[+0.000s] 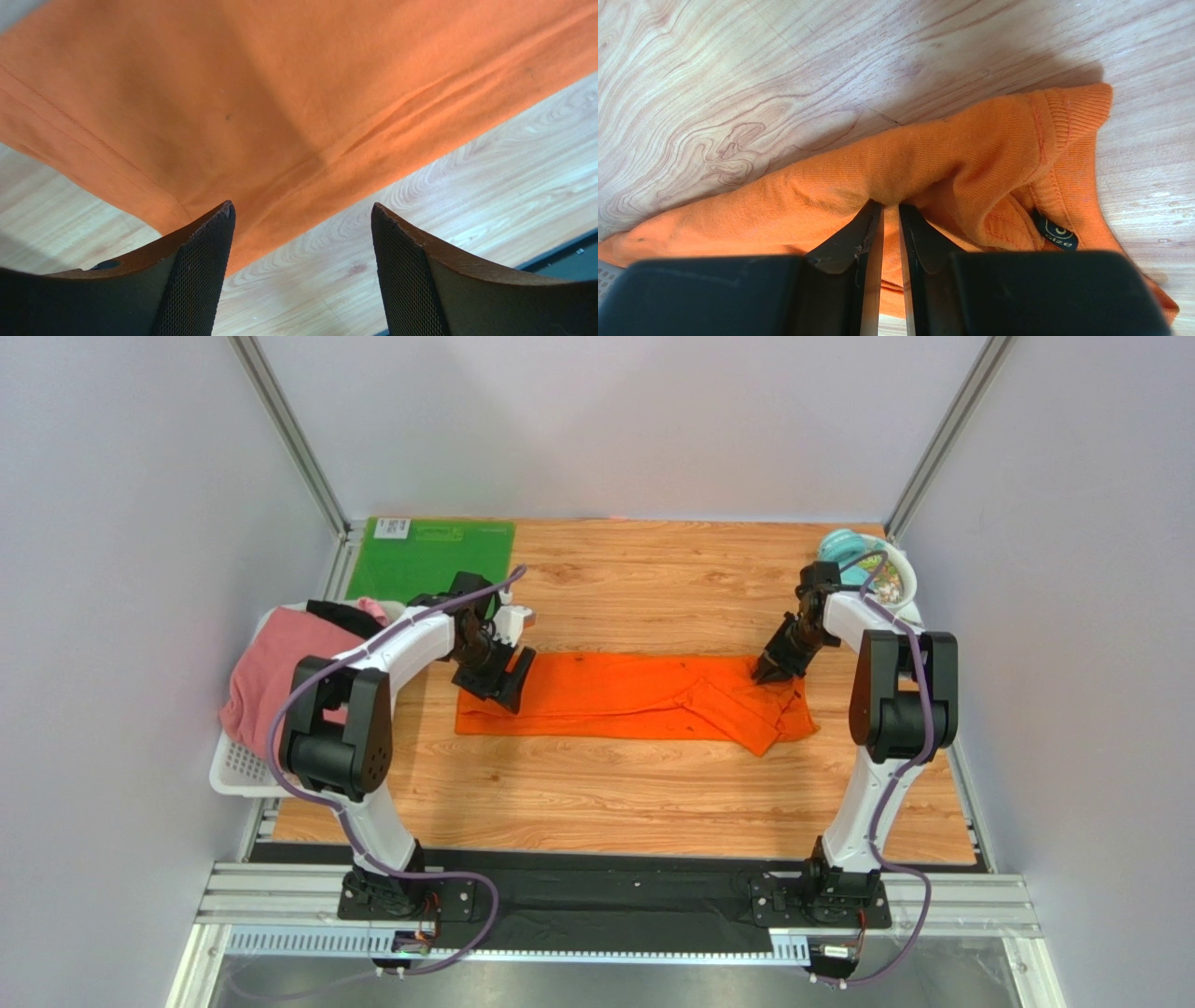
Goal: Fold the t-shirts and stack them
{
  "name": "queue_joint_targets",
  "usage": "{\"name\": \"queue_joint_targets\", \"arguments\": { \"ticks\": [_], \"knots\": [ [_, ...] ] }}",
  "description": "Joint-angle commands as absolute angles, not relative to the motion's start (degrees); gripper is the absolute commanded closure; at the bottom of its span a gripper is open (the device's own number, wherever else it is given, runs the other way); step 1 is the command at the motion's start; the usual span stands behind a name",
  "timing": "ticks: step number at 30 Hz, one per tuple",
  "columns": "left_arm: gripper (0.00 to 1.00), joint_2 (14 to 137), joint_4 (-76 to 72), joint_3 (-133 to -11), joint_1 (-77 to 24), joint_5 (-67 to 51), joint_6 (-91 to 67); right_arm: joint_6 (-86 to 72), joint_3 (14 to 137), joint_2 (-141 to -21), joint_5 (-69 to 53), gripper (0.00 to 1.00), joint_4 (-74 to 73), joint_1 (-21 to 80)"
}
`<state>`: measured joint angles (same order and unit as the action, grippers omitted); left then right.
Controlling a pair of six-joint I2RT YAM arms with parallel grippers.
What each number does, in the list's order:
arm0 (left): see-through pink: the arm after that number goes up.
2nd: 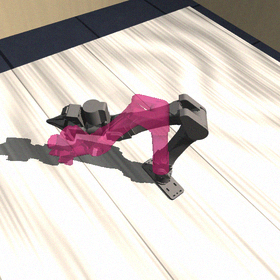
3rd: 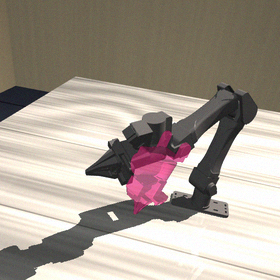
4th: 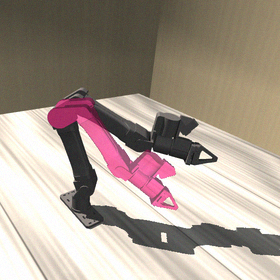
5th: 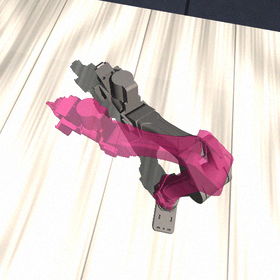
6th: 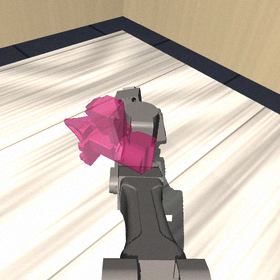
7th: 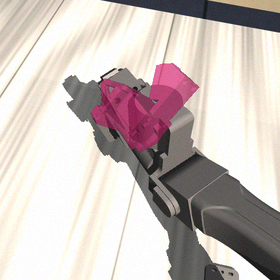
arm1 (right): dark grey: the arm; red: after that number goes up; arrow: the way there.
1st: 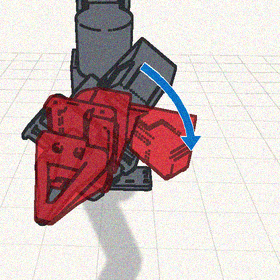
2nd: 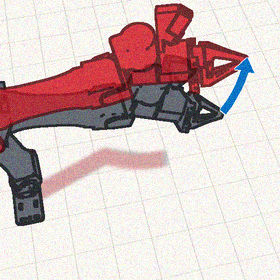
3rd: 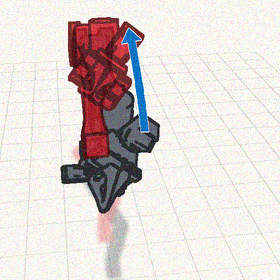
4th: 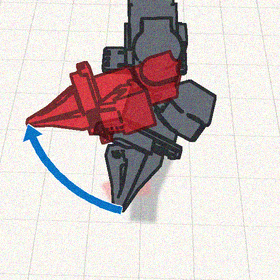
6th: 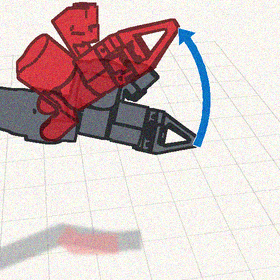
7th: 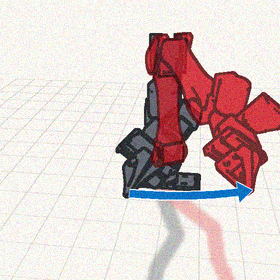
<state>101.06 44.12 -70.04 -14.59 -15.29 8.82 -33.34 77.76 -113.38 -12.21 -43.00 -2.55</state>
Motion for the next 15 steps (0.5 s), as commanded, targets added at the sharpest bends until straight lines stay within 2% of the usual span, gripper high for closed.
{"name": "queue_joint_targets", "arguments": {
  "ticks": [1, 15],
  "knots": [
    [0.23, 99.41, 45.35, -69.61, -14.41, -18.81, 7.12, -32.08, 76.99, -116.45, -9.32, 0.81, -42.01, -2.29],
    [0.23, 97.2, 47.29, -65.04, -9.67, -21.53, 7.91, -31.9, 76.73, -116.28, -8.96, 0.81, -42.01, -2.29]
  ]
}}
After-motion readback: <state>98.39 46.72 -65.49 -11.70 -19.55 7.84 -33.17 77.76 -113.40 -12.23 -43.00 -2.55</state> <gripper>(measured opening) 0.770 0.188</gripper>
